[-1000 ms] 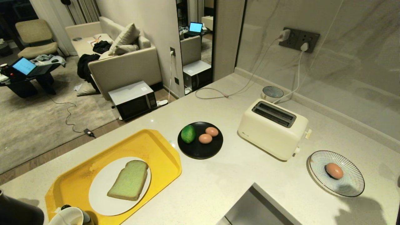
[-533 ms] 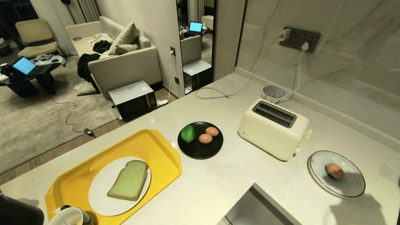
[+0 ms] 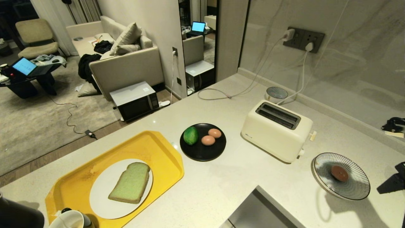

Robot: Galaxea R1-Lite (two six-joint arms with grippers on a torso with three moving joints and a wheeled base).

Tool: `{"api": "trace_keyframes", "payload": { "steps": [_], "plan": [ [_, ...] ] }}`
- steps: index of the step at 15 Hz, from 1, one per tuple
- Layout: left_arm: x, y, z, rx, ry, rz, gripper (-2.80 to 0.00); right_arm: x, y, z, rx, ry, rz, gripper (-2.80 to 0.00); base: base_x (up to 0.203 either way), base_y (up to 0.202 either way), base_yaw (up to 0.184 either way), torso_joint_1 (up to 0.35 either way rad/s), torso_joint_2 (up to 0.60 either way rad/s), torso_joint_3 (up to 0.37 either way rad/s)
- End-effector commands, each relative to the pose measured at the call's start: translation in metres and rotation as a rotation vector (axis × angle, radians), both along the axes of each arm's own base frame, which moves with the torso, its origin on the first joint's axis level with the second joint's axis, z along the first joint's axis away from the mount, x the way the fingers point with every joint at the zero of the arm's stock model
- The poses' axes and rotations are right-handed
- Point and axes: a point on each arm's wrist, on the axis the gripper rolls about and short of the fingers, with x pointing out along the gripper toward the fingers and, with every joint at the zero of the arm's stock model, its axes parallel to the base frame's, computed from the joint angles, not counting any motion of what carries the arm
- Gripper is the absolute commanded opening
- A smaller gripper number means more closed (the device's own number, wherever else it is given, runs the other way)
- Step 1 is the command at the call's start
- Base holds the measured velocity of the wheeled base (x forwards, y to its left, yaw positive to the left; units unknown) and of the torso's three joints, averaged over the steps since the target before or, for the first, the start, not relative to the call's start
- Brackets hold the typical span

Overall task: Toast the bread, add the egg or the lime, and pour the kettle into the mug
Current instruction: Pick up the egg

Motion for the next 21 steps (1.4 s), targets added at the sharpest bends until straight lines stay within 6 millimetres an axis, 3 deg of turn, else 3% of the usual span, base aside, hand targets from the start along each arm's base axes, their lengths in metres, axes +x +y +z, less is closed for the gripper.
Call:
{"api": "trace_keyframes", "payload": {
  "steps": [1, 8, 16, 21],
  "plan": [
    [0.0, 0.0, 0.0, 0.001, -0.001, 0.0, -2.8, 0.027, -0.005, -0.021, 0.004, 0.034, -0.005, 0.0, 0.0, 0.0, 0.0, 0.0, 0.0, 0.0],
    [0.0, 0.0, 0.0, 0.001, -0.001, 0.0, -2.8, 0.093, -0.028, -0.071, -0.057, 0.061, -0.071, 0.0, 0.0, 0.0, 0.0, 0.0, 0.0, 0.0],
    [0.0, 0.0, 0.0, 0.001, -0.001, 0.001, -2.8, 0.136, -0.049, -0.111, -0.042, 0.14, -0.151, 0.0, 0.0, 0.0, 0.0, 0.0, 0.0, 0.0],
    [0.0, 0.0, 0.0, 0.001, -0.001, 0.001, -2.8, 0.155, -0.063, -0.123, -0.019, 0.136, -0.174, 0.0, 0.0, 0.0, 0.0, 0.0, 0.0, 0.0]
  ]
}}
